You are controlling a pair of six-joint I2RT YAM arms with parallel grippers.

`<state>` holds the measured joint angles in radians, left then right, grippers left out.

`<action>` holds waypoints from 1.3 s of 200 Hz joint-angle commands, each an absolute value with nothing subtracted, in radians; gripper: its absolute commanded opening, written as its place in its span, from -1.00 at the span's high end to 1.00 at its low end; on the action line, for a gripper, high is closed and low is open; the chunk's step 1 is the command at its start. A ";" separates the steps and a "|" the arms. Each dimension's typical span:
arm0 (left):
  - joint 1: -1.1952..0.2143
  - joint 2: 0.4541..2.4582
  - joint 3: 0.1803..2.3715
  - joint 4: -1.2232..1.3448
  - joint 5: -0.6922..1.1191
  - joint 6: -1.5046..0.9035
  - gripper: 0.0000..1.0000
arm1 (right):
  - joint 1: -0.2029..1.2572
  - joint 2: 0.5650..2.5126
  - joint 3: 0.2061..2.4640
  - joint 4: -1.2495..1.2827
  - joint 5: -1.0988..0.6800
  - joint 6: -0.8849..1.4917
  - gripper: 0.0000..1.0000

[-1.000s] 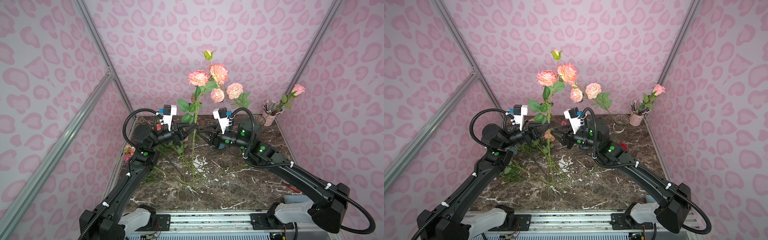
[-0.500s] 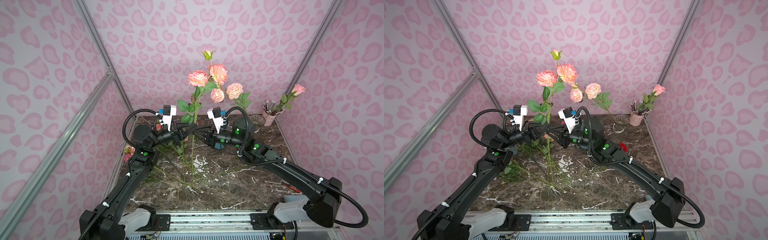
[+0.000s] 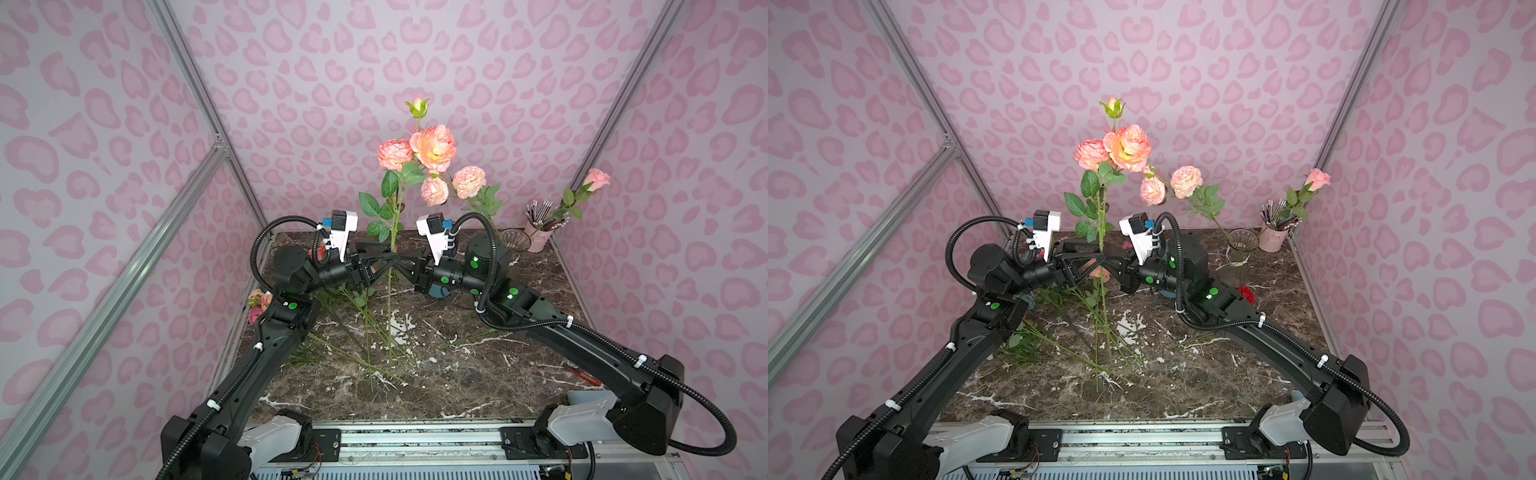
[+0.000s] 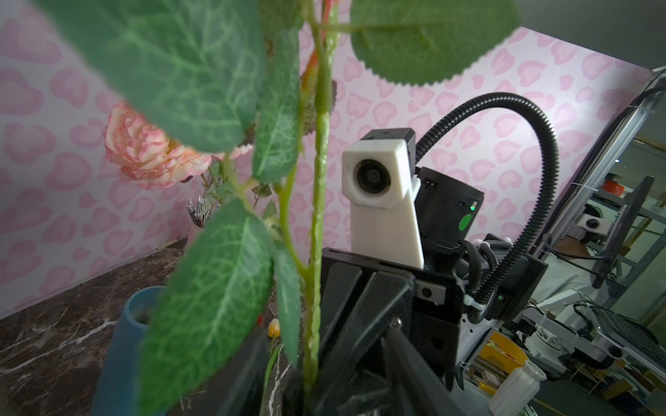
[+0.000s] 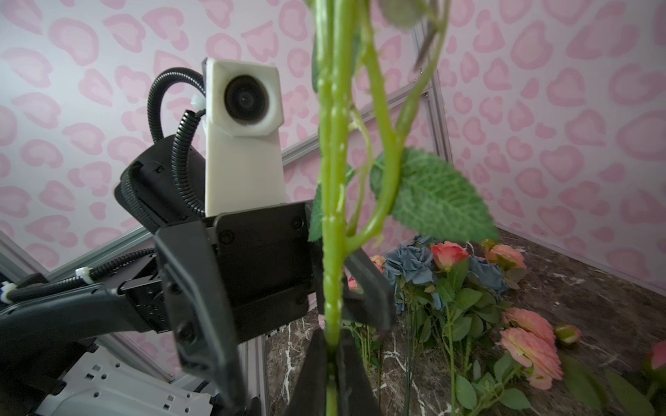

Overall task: Place the pink flowers into the vase
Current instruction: Pick up the flower at the center of the board.

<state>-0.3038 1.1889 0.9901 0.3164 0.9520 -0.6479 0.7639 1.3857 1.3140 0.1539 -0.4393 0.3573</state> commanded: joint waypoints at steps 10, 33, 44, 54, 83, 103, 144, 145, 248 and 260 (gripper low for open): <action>-0.303 1.203 1.053 0.107 0.854 -0.516 -0.47 | 0.768 1.363 1.333 0.085 -0.291 0.285 1.00; -0.303 1.215 1.092 -0.019 0.773 -0.444 -0.62 | 0.779 1.345 1.343 0.010 -0.143 0.223 1.00; -0.304 1.204 1.092 -0.057 0.725 -0.414 -0.65 | 0.783 1.337 1.350 -0.017 -0.081 0.197 1.00; -0.304 1.193 1.089 -0.087 0.677 -0.390 -0.69 | 0.787 1.328 1.348 -0.033 -0.028 0.177 1.00; -0.306 1.149 1.070 -0.112 0.591 -0.353 -0.73 | 0.793 1.298 1.338 -0.044 0.124 0.135 1.00; -0.307 1.135 1.062 -0.103 0.555 -0.358 -0.74 | 0.798 1.261 1.321 -0.023 0.218 0.103 1.00; -0.307 1.170 1.078 -0.162 0.430 -0.363 -0.74 | 0.798 1.171 1.311 -0.030 0.392 0.034 1.00; -0.307 1.170 1.077 -0.162 0.430 -0.363 -0.73 | 0.799 1.168 1.310 -0.030 0.396 0.032 1.00; -0.299 1.181 1.055 -0.149 0.393 -0.393 -0.72 | 0.647 0.954 1.114 0.313 0.831 -0.157 1.00; -0.297 1.184 1.055 -0.151 0.394 -0.394 -0.72 | 0.633 0.959 1.094 0.426 0.853 -0.206 1.00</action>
<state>-0.2981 1.1786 1.0565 -0.1699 0.3954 -0.3874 0.6525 0.9611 1.1248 0.1310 0.7479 -0.0921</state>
